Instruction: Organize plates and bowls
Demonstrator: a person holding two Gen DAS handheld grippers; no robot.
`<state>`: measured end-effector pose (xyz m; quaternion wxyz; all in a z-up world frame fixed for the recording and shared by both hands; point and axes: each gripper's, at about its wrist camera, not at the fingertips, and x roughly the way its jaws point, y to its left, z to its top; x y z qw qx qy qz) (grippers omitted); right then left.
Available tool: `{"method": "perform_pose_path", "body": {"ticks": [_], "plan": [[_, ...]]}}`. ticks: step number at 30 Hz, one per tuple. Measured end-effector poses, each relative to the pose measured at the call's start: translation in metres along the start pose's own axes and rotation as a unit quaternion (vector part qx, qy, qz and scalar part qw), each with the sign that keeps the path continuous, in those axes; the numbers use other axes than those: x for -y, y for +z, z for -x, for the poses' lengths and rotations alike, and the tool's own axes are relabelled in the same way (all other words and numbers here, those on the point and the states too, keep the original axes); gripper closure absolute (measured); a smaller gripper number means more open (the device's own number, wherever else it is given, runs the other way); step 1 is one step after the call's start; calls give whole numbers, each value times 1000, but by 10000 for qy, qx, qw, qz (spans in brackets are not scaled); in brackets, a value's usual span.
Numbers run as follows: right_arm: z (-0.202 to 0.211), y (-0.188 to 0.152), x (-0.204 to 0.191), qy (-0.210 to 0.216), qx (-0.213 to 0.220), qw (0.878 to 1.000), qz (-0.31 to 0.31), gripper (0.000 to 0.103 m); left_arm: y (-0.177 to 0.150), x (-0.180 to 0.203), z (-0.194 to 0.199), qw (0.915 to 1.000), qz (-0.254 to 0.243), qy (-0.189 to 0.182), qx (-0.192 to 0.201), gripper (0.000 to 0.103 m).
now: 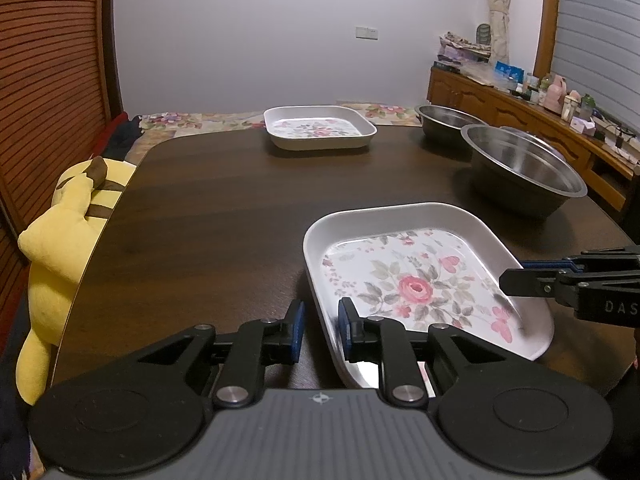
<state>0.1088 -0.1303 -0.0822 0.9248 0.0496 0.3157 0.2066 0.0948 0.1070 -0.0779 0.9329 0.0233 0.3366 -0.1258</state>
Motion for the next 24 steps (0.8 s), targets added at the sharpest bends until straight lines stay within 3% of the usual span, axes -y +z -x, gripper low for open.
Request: {"method": "perform_pose_path", "body": {"ticks": [24], "plan": [[33,61,-7,-486,794,9946,452,86,46,-8,25,9984,49,49,566,82]]}}
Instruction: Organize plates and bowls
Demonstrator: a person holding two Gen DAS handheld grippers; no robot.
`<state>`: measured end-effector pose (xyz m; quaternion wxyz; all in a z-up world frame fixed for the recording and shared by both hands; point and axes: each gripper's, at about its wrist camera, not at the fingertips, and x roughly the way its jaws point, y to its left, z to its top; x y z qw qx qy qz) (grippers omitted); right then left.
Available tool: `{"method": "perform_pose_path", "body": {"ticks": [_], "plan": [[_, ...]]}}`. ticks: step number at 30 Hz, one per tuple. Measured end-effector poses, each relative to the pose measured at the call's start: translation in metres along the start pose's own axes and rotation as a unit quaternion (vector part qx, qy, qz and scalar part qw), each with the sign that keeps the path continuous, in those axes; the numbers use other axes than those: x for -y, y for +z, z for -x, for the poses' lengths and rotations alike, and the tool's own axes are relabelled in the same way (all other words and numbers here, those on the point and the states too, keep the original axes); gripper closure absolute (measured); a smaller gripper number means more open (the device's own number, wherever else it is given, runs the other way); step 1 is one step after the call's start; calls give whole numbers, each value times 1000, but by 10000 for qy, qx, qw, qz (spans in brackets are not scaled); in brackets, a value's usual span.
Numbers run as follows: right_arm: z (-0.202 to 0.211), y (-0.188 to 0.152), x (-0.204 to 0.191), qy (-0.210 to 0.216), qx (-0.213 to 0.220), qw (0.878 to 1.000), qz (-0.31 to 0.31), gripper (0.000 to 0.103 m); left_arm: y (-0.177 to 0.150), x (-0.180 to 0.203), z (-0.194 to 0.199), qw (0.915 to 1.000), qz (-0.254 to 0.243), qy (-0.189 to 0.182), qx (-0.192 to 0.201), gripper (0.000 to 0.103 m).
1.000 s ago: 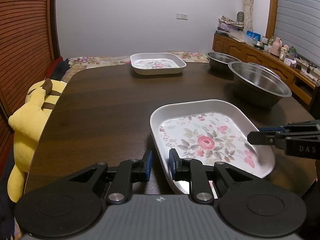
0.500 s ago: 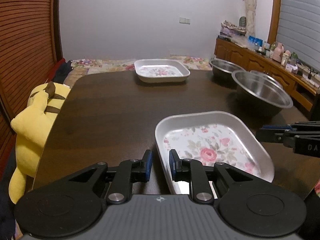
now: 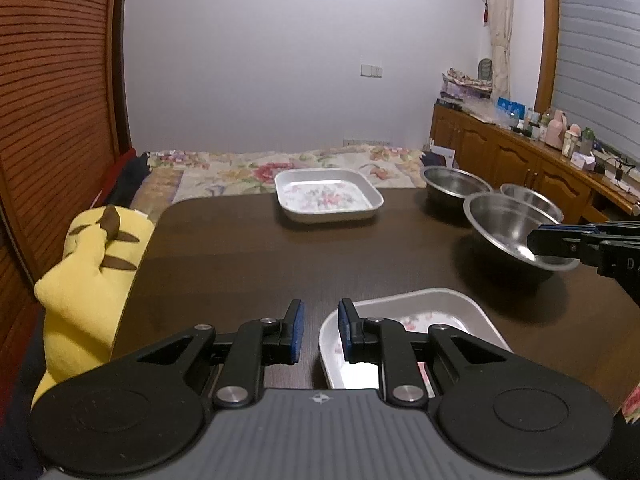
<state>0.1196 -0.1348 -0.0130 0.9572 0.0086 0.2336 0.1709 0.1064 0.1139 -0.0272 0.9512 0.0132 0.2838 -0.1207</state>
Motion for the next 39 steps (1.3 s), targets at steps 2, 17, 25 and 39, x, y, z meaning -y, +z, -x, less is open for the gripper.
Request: {"method": "perform_pose_path", "body": {"ticks": [2,17,25,39], "plan": [[-1,4,-1,-3,35,10000,34,86,5,1,0,10000,-20,7,44,82],[-16,39,-6,19,148,9999,50,86,34,-11,-8,9996,-94,115,226,82],[-40,62,2,70,51,9997,231,86,61,-22,-36,9992,-260,257,167,82],[-116,99,35,137,-597,9974,371,86,107,-39,-116,9994,-182,253,-118,82]]}}
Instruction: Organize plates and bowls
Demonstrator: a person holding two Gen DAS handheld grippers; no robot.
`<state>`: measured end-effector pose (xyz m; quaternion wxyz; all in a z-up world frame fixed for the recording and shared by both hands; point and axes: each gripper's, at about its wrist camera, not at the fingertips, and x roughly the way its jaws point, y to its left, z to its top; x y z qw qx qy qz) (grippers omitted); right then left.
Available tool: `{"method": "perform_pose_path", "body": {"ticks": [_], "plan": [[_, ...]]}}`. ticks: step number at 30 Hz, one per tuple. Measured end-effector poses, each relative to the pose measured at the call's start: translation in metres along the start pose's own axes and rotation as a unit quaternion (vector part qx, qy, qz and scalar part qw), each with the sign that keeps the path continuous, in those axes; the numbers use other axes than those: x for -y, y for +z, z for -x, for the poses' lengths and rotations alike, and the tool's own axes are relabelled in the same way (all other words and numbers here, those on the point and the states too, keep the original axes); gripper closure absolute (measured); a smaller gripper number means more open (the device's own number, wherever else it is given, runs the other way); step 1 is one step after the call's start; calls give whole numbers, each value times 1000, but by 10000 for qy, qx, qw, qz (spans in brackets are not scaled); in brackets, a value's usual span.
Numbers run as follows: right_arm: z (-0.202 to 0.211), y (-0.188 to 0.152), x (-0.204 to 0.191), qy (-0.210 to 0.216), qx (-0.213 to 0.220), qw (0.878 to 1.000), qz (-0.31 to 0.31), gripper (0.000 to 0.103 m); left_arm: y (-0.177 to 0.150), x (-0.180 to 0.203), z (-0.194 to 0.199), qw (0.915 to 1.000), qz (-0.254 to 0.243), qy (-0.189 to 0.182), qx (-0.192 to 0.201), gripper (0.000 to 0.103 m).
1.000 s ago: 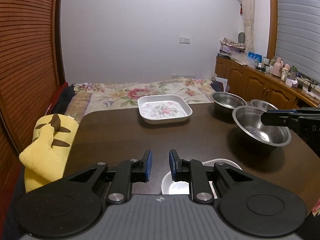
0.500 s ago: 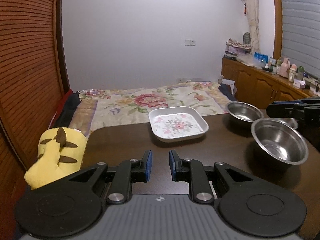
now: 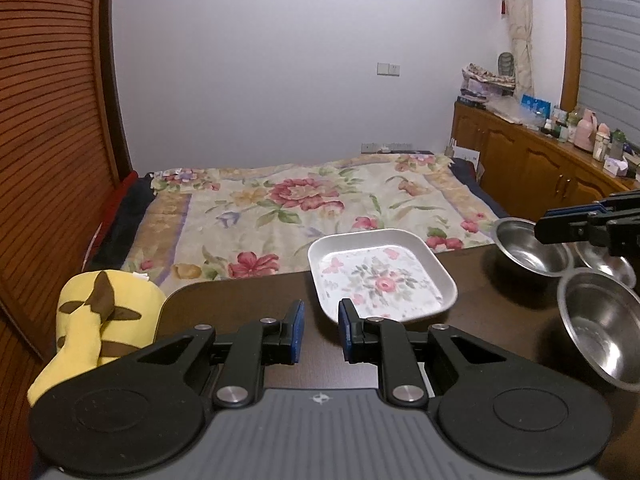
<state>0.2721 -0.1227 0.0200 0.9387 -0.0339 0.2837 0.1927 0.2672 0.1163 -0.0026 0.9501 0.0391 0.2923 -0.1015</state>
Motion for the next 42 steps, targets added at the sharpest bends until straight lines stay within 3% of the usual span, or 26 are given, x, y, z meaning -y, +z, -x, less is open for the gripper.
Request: {"method": "perform_pose_path", "body": {"ticks": [5,8,21,42], "plan": [[-37,9,16,59,-311,9994,-122,85,10,-2,-32,9999,30,-15,-155,82],[-58,9,20,48,-482,9988,-80,76,12,-3,-50,9996,26,-8,-264,82],[-120,5,34,107,-1186,9928,-114,76,11,-11,-103,9980,179,-114,-595,82],[-143,6,41,89,-1454,9893,-67,77,8,-14,-126,9956,365,-247,-822,81]]}}
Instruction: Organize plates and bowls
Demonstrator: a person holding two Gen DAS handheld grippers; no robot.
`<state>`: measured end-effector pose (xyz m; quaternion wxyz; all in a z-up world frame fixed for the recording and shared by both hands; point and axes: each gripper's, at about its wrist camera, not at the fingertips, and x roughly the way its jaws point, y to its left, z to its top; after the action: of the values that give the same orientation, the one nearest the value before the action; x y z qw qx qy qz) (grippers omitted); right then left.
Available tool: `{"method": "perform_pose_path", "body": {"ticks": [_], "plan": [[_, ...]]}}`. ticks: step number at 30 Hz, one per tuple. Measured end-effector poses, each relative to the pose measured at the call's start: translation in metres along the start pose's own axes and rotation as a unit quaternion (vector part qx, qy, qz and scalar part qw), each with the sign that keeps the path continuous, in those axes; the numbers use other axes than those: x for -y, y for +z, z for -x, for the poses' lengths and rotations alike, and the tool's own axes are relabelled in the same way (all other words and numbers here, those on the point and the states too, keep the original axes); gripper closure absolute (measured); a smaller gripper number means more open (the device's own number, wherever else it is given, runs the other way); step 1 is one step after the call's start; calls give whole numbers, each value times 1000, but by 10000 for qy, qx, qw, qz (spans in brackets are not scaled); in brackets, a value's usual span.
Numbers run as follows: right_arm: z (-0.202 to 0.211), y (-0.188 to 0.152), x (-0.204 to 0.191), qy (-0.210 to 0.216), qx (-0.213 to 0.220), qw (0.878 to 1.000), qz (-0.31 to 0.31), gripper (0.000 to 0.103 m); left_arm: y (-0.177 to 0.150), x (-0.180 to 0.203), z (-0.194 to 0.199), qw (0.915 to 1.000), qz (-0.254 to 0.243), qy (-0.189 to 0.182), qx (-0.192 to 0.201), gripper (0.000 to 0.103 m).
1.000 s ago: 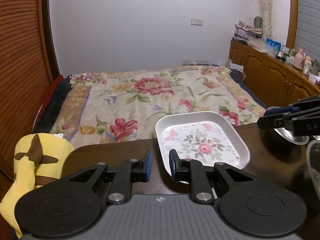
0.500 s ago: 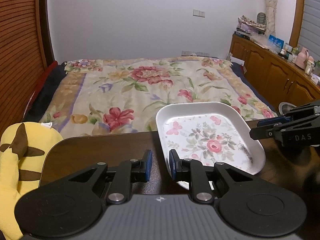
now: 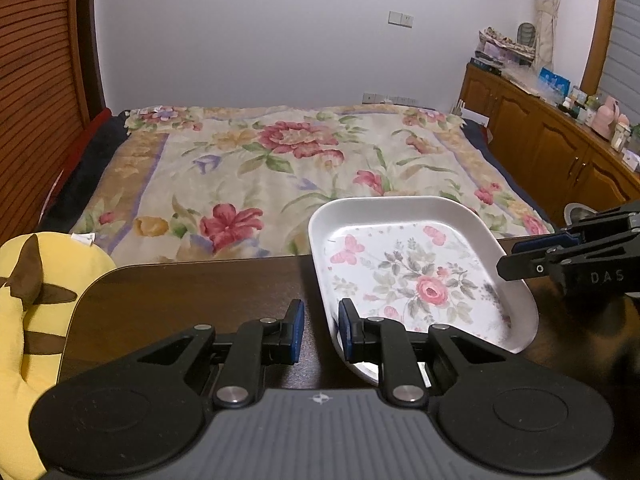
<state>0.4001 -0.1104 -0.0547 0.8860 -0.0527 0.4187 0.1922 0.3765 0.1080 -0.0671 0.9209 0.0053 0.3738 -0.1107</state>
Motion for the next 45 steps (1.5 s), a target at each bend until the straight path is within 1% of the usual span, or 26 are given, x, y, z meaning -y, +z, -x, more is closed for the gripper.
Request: {"method": "perform_pose_path", "body": {"ticks": [3,4,6,8,9,13,16,21,29,45], "plan": [[0,1,0,31,12,10000,-8,79,-1,0,-2,10000,25,-26,-33,82],[0,1,1,69,4,10000,-26,83,-2,0,-2,10000,34,-47,-48,83],[-2,0,0,114,-35,9999,-43,84,-2,0,-3,10000,43,-75,-46,86],[-2,0,-2,157,-63,9999,1,89,-3,1,-2,9999,51,-109,-43,90],[-3,0,-4,175,-90,9998,17,90,-3,1,-2,9999,58,-119,-48,91],[-5,-3,-12,230,-237,9992,225,90,-5,2,0,10000,32,-77,-47,93],[-6,-4,-12,272,-295,9990,211,90,-6,1,4,9998,78,-130,-96,93],[-2,-7,-18,390,-356,9983,236,90,-11,1,14,9999,31,-64,-100,94],[18,-4,-23,465,-164,9985,225,90,-10,1,39,10000,-14,-25,64,93],[77,-11,-40,500,412,9976,261,90,-9,16,115,9978,-174,72,641,93]]}}
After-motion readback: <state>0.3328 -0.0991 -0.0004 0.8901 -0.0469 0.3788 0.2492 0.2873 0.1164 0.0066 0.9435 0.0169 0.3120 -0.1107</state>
